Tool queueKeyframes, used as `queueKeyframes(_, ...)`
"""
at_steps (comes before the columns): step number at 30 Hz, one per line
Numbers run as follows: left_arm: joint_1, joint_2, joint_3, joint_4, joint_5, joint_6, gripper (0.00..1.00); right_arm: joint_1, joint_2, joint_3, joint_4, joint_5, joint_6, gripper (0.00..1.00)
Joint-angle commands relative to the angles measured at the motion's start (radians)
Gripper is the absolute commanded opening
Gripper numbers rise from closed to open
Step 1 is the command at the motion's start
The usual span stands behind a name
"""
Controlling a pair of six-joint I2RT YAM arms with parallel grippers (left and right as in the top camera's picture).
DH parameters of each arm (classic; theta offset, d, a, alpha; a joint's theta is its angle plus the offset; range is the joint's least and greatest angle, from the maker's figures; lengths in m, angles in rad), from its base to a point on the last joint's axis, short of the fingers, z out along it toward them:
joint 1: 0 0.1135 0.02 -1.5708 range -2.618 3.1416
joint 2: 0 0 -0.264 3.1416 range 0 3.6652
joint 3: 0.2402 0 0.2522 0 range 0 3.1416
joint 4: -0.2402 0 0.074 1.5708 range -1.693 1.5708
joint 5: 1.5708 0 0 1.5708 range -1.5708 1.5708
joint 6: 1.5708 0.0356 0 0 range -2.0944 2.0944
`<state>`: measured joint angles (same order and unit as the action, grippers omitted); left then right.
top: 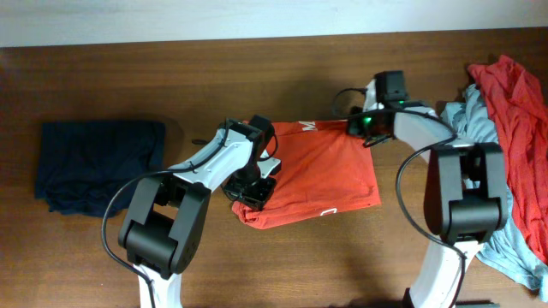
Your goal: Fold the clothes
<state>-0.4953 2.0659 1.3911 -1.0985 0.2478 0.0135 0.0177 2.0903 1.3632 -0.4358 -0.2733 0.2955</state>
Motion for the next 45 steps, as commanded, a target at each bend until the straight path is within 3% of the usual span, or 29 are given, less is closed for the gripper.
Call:
queueKeyframes(1,-0.001,0.03,-0.05,-0.015,-0.084,-0.014,0.12,-0.096,0.042,0.05,-0.021,0.012,-0.004,0.04)
queueKeyframes(5,-0.001,0.026,-0.031,-0.009,-0.105,-0.014,0.12,-0.164,0.014,0.182,-0.188,-0.155,-0.09,0.04)
queueKeyframes(11,-0.001,-0.036,0.092,-0.062,-0.145,-0.013,0.14,-0.209,-0.074,0.333,-0.472,-0.217,-0.162,0.05)
queueKeyframes(18,-0.001,-0.143,0.257,-0.05,-0.274,-0.011,0.36,-0.174,-0.159,0.367,-0.79,-0.212,-0.212,0.04)
queueKeyframes(22,-0.001,-0.141,0.251,0.096,-0.269,0.037,0.36,-0.122,-0.158,0.351,-0.872,-0.18,-0.24,0.04)
queueKeyframes(29,-0.001,-0.042,0.212,0.233,-0.18,0.113,0.26,0.016,-0.158,0.253,-0.871,-0.026,-0.24,0.04)
queueKeyframes(38,0.011,0.103,0.212,0.251,-0.193,0.142,0.23,0.126,-0.158,-0.076,-0.608,-0.002,-0.239,0.04)
queueKeyframes(41,0.028,0.131,0.212,0.258,-0.245,0.142,0.23,0.117,-0.158,-0.18,-0.53,0.006,-0.226,0.04)
queueKeyframes(45,0.06,0.142,0.212,0.277,-0.326,0.141,0.22,0.097,-0.158,-0.224,-0.547,0.12,-0.146,0.04)
